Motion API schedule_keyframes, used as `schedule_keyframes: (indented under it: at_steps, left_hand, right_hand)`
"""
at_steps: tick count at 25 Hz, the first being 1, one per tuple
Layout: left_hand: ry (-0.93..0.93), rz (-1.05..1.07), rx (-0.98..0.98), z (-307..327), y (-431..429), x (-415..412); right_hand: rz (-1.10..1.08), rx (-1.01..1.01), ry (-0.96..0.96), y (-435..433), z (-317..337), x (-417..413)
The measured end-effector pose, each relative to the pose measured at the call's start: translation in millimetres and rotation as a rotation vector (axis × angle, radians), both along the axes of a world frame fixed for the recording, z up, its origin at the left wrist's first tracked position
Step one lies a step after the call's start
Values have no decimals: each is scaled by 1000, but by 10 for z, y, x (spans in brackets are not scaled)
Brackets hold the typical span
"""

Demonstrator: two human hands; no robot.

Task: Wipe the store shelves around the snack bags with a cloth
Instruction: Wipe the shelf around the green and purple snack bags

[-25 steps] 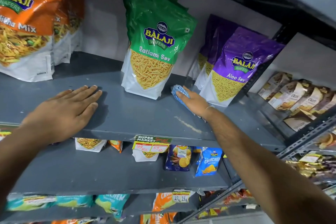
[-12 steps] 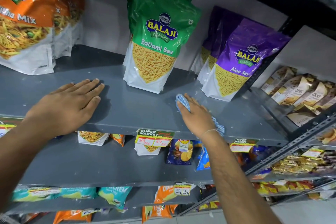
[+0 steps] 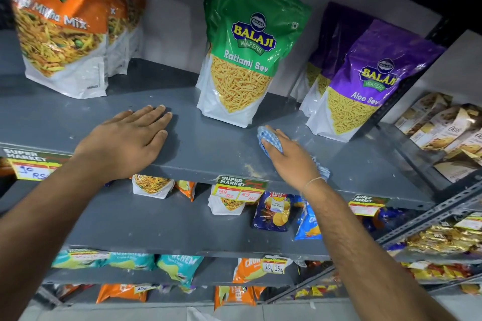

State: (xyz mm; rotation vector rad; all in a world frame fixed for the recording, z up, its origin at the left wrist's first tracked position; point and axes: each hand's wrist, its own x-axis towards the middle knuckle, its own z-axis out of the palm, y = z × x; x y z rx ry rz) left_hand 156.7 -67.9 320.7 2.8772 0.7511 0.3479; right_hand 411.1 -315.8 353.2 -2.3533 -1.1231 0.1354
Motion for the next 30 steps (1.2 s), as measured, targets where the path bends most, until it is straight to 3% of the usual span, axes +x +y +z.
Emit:
schedule_keyframes:
  at_steps: [3,7,9,11,12,15,18,20,23,26,30]
  left_hand:
    - [0,-5,16,-1,-3,0]
    - [-1,1,14,17,-36,-9]
    - [-2,4,7,32,-34,-20]
    - [9,-11,1,35,-22,-17]
    - [18,-9,5,36,-28,-10]
    - [4,-2,12,48,-35,-9]
    - [11,-10,17,45,-42,-8]
    - [8,-5,29,42,-41,6]
    - [25,0,35,41,-47,-8]
    - [34,-7,25,55,-36,-3]
    - [28,-2,6,70,-68,-13]
  right_hand:
    - [155,-93,-33,149,68,-262]
    - [418,-28,-79,45,35,-829]
    - [549,22,-6,-56,5,-1020]
    - [344,225,272,-55,184,-972]
    - [195,341,316,-72,303,-847]
    - [35,446,154,-105,513,-455]
    - [116,92,34,61,233,-495]
    - [208,-46,-193,187,-14,-739]
    - [294,64,-263,340,-53,-1091]
    - [340,169,-2,381,-2,-1357]
    - [73,468,577,353,379,-1355]
